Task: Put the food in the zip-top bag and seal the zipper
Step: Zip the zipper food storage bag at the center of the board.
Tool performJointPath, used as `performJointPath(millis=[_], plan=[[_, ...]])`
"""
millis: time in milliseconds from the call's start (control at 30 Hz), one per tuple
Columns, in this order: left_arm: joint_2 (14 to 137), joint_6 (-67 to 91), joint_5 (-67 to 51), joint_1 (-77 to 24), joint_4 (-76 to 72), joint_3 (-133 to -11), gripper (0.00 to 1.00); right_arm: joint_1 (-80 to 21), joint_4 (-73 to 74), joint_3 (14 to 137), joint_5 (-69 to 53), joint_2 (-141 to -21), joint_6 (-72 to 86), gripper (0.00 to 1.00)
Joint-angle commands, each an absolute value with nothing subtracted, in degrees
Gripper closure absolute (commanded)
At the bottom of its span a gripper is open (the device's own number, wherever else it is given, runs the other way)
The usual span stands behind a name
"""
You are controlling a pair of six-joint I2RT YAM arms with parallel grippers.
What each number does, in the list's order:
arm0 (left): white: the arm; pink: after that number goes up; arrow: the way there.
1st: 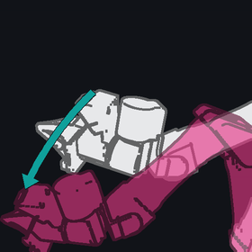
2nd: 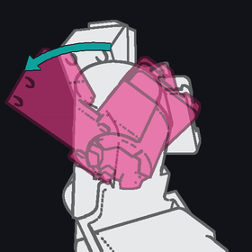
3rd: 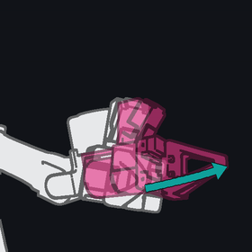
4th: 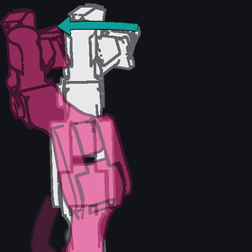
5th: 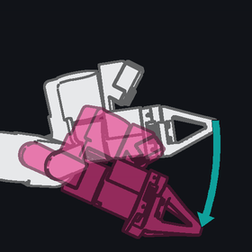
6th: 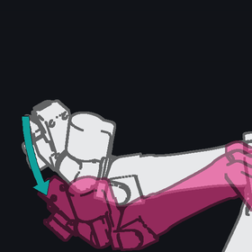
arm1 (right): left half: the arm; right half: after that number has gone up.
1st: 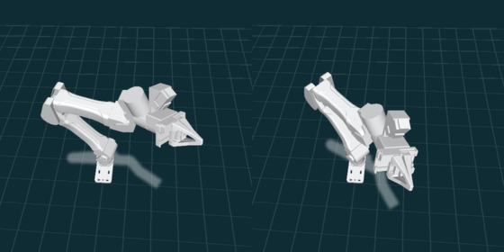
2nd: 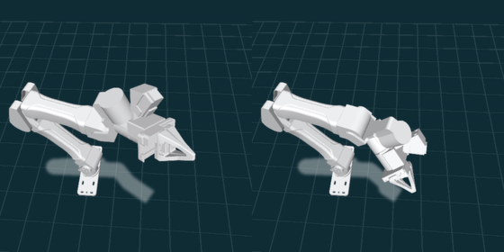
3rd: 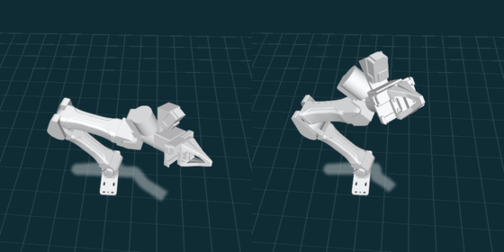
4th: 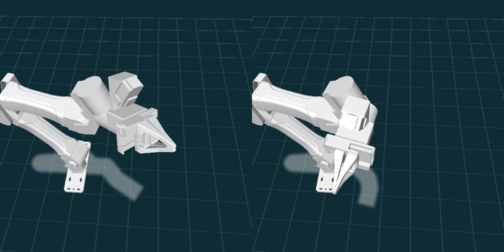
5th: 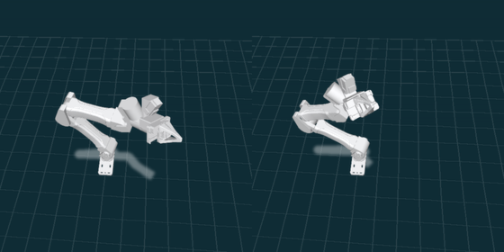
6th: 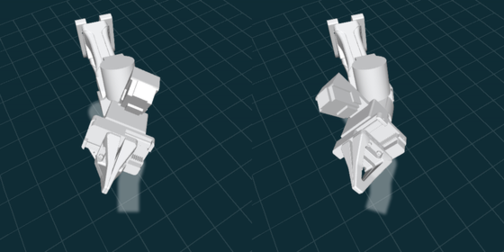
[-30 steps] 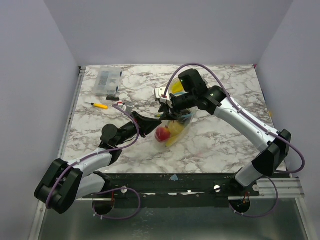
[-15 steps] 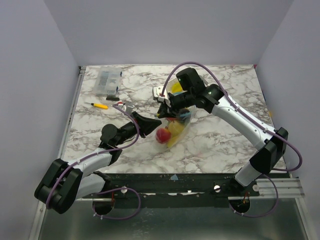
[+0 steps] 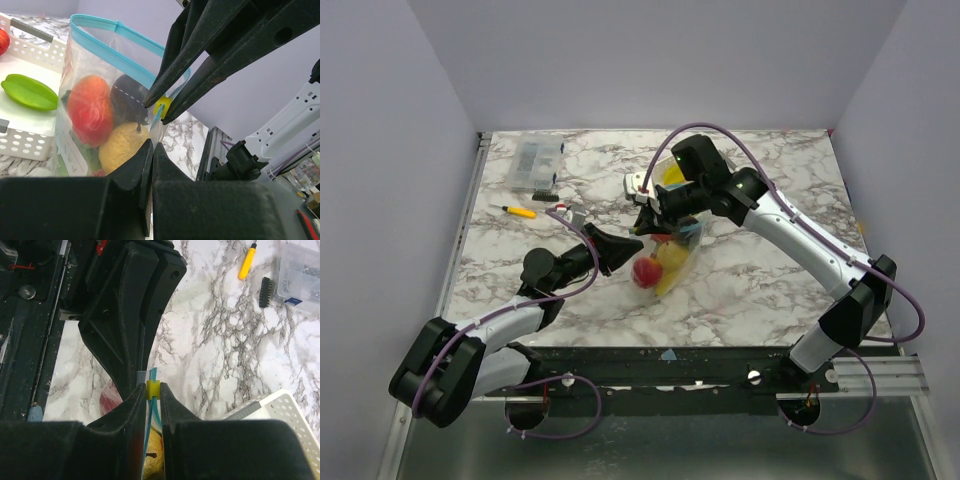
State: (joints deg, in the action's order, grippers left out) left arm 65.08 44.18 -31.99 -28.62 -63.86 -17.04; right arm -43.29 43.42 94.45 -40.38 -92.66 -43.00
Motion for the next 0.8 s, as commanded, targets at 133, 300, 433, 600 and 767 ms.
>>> performJointPath(millis=[133, 300, 433, 600, 767], plan=[[63.62, 42.84, -32.90, -28.47, -65.42, -18.02, 1.00, -43.99, 46.35, 97.34, -42.04, -93.88, -43.60, 1.00], [59.62, 40.03, -25.80, -28.69, -60.40, -17.42, 0.62, -44.01, 43.47, 96.34, -42.00, -92.64, -40.11, 1.00], [58.13, 36.81, -25.39, -28.73, -57.07, -18.41, 0.53, -44.02, 42.38, 96.84, -42.13, -92.80, -37.40, 1.00], [59.92, 36.47, -26.88, -28.97, -57.99, -19.21, 0.53, -43.99, 41.68, 97.27, -42.08, -92.67, -35.77, 1.00], [62.14, 36.10, -27.57, -29.62, -58.47, -20.42, 0.60, -43.96, 40.53, 97.01, -42.43, -92.28, -34.79, 1.00]])
